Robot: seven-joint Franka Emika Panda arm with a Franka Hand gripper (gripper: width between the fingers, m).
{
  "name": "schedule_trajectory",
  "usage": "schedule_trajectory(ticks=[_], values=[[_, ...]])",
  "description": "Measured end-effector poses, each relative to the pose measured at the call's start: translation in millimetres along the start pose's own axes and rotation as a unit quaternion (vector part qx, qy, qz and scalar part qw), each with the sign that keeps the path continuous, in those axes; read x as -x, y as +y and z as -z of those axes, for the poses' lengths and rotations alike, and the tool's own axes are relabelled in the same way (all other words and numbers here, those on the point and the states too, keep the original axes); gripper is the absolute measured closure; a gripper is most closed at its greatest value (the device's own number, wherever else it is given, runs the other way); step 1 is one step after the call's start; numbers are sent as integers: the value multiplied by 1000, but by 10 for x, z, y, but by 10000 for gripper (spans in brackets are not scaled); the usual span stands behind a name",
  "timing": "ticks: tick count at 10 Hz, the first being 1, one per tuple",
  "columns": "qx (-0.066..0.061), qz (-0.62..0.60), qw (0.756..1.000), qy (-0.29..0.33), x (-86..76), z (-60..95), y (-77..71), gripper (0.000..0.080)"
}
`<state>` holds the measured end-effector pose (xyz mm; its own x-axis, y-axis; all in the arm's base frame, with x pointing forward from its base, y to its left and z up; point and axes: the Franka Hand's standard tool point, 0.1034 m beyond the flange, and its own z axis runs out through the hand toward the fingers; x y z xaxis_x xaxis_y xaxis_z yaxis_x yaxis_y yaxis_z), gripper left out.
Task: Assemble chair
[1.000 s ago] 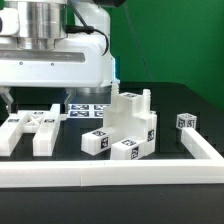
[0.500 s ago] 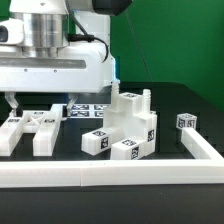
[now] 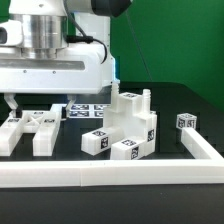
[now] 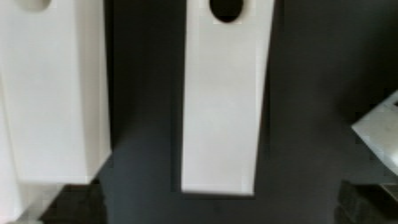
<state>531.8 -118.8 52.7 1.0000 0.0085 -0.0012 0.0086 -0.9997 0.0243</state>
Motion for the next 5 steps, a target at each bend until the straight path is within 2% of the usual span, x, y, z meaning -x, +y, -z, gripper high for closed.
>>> schedule_trajectory(ticks=[5], values=[[12, 5, 1000, -2, 133, -231, 28, 150]])
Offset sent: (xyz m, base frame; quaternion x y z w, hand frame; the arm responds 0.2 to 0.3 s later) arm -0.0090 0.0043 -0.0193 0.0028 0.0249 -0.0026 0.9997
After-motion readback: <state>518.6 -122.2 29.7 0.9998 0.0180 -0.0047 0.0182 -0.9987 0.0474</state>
